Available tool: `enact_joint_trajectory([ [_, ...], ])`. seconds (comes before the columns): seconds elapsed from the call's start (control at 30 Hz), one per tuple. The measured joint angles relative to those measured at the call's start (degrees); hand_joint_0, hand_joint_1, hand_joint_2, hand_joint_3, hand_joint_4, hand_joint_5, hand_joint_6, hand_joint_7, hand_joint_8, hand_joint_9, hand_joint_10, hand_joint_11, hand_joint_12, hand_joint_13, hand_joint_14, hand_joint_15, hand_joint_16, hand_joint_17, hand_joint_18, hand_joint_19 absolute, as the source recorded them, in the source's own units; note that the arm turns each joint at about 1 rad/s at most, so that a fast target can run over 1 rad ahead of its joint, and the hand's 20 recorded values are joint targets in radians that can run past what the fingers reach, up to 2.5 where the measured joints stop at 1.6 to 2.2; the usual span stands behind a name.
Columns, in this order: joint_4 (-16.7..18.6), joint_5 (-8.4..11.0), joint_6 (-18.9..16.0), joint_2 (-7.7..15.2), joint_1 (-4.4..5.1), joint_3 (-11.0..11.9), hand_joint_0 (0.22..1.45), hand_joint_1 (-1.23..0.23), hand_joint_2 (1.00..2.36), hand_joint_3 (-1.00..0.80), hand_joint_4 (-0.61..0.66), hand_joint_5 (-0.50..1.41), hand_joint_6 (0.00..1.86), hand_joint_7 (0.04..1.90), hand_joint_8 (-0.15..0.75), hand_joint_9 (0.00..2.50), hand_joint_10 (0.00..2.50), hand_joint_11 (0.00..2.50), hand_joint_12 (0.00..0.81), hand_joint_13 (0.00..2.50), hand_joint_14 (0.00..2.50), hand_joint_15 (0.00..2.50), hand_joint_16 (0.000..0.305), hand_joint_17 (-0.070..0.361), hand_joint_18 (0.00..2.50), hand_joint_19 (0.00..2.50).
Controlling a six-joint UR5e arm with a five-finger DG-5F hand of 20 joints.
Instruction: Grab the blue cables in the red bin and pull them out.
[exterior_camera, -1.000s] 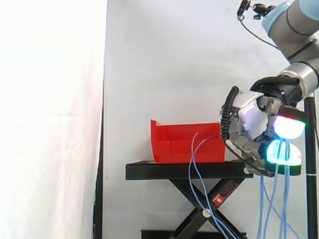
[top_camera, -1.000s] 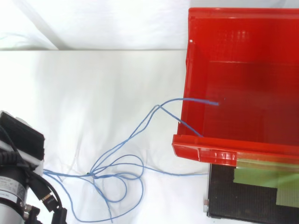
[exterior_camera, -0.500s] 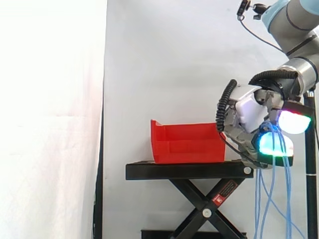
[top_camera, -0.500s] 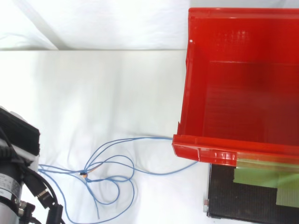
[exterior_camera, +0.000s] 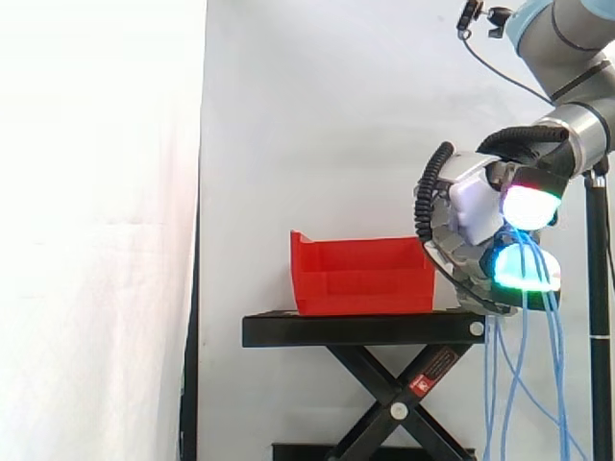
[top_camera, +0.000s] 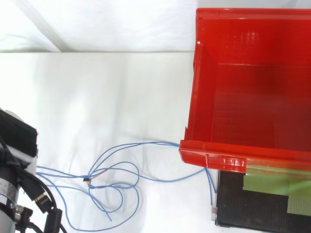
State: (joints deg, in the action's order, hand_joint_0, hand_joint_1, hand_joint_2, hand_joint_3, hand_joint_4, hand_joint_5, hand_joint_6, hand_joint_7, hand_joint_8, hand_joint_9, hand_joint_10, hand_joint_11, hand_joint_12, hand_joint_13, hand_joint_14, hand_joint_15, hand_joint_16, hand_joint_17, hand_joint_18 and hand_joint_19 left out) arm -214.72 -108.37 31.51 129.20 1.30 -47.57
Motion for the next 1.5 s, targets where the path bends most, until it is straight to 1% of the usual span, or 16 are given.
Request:
enact_joint_trajectory([
  [0.1,0.0,0.00,0.0,0.0,0.00,0.0,0.71,-0.75,1.00,-1.00,0.32,0.85,0.40,0.61,0.311,1.28,0.01,1.52,0.372,1.39,1.07,1.12,0.053,0.119,0.84,1.01],
  [0.27,0.0,0.00,0.0,0.0,0.02,0.0,0.70,-0.75,1.00,-1.00,0.32,0.89,0.35,0.65,0.318,1.34,0.01,1.55,0.368,1.42,1.04,1.14,0.054,0.121,0.86,1.00],
  [0.3,0.0,0.00,0.0,0.0,0.02,0.0,0.70,-0.76,1.00,-1.00,0.33,0.90,0.36,0.65,0.315,1.36,0.01,1.56,0.381,1.43,1.04,1.15,0.054,0.121,0.88,0.99],
  [0.5,-0.1,0.00,0.0,0.0,0.02,0.0,0.69,-0.83,1.00,-1.00,0.32,0.94,0.43,0.64,0.323,1.40,0.01,1.61,0.377,1.46,1.02,1.17,0.054,0.121,0.91,0.99],
  [0.53,-0.1,0.00,0.1,0.0,0.02,0.0,0.70,-0.87,1.00,-1.00,0.32,0.94,0.44,0.64,0.319,1.40,0.01,1.61,0.376,1.46,1.01,1.18,0.053,0.119,0.91,0.99],
  [0.67,-0.2,0.00,0.2,0.0,0.02,0.0,0.74,-0.92,1.00,-1.00,0.30,0.93,0.47,0.65,0.301,1.40,0.01,1.63,0.352,1.45,0.98,1.21,0.050,0.113,0.90,1.00],
  [0.73,-0.2,0.00,0.2,0.0,0.02,0.0,0.77,-0.94,1.00,-1.00,0.30,0.91,0.57,0.60,0.289,1.40,0.01,1.64,0.340,1.45,0.95,1.24,0.049,0.110,0.90,1.01],
  [0.77,-0.2,0.00,0.3,0.0,0.02,0.0,0.78,-0.94,1.00,-1.00,0.30,0.91,0.57,0.60,0.296,1.40,0.01,1.64,0.349,1.45,0.95,1.25,0.048,0.109,0.90,1.02],
  [0.83,-0.2,0.00,0.3,0.0,0.02,0.0,0.82,-0.96,1.00,-1.00,0.29,0.89,0.63,0.58,0.282,1.39,0.01,1.65,0.331,1.45,0.92,1.28,0.046,0.104,0.89,1.02],
  [1.0,-0.2,0.00,0.3,0.0,0.09,0.0,0.88,-0.97,1.00,-1.00,0.29,0.87,0.70,0.55,0.271,1.37,0.01,1.66,0.329,1.44,0.91,1.29,0.045,0.101,0.89,1.03],
  [1.1,-0.2,0.00,0.3,0.0,0.10,0.0,0.92,-0.99,1.00,-1.00,0.29,0.81,0.78,0.50,0.275,1.33,0.01,1.61,0.328,1.44,0.92,1.27,0.046,0.102,0.89,1.03],
  [1.17,-0.2,0.00,0.4,0.0,0.10,0.0,0.93,-1.00,1.00,-1.00,0.29,0.78,0.83,0.47,0.274,1.32,0.01,1.61,0.332,1.43,0.93,1.27,0.046,0.103,0.89,1.03],
  [1.4,-0.1,-0.06,0.1,0.0,0.11,0.1,0.97,-1.02,1.01,-0.89,0.28,0.67,0.95,0.37,0.267,1.26,0.01,1.58,0.328,1.40,0.97,1.24,0.045,0.101,0.87,1.05],
  [1.5,0.0,-0.08,0.0,0.0,0.08,0.8,0.98,-1.03,1.01,-0.86,0.29,0.64,0.98,0.34,0.270,1.23,0.01,1.59,0.325,1.39,0.98,1.23,0.046,0.103,0.86,1.04],
])
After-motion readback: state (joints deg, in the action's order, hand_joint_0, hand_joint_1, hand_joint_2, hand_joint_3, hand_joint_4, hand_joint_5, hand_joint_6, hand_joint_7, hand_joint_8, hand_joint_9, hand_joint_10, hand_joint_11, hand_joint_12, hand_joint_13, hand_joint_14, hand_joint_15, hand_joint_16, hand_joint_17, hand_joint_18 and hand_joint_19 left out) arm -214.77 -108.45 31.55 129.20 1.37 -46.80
